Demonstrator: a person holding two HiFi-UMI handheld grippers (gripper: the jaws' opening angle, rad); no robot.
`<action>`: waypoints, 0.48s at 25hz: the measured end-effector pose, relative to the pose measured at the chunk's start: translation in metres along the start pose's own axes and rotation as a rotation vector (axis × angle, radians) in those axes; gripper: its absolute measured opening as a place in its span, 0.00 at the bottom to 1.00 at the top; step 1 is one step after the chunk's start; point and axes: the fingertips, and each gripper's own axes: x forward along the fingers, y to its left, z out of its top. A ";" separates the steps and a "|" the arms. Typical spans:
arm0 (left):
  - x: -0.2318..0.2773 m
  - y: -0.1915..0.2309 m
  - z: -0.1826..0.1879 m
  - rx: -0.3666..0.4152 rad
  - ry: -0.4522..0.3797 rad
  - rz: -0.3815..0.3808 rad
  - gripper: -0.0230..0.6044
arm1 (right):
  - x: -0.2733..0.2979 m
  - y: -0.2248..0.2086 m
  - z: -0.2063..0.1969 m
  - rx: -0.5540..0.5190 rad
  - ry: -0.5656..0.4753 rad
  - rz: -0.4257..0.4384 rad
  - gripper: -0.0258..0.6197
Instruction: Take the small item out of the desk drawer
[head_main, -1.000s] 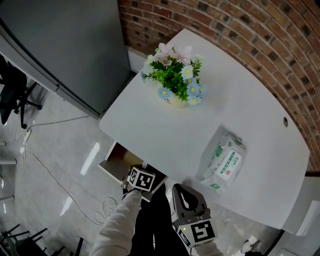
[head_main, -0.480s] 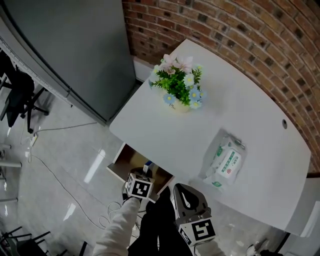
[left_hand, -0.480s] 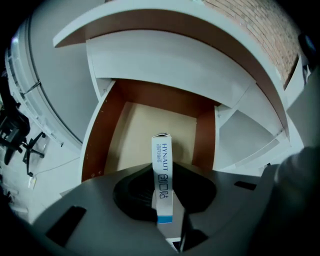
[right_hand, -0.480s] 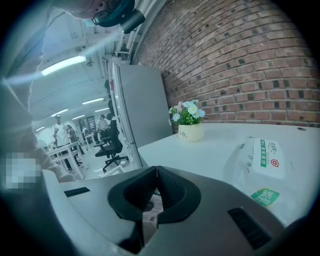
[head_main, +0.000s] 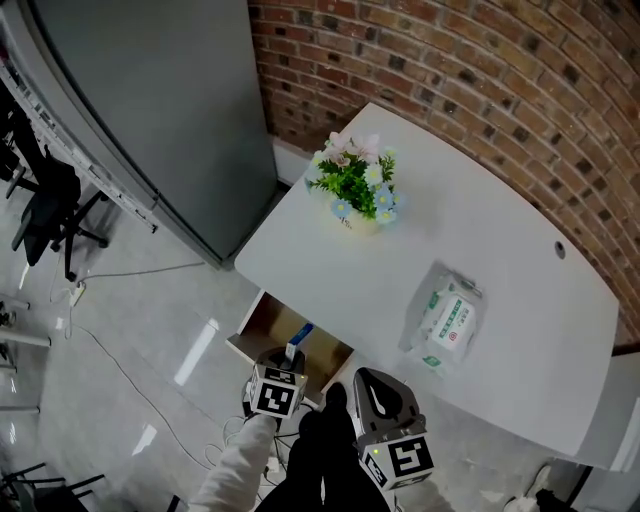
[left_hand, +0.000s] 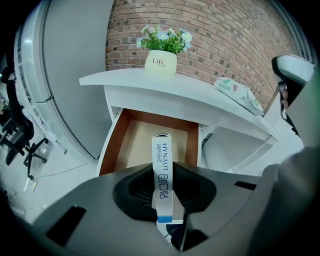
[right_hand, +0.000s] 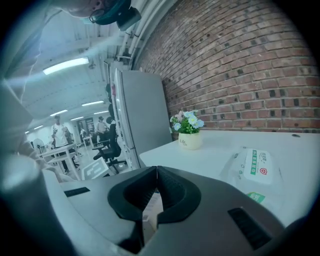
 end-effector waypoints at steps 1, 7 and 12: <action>-0.006 -0.002 0.001 0.002 -0.013 -0.001 0.18 | -0.003 0.001 0.001 -0.001 -0.003 -0.003 0.08; -0.051 -0.014 0.019 0.033 -0.096 0.001 0.18 | -0.021 0.013 0.010 -0.018 -0.027 -0.007 0.08; -0.092 -0.019 0.033 0.068 -0.152 0.018 0.17 | -0.034 0.025 0.014 -0.013 -0.042 -0.010 0.08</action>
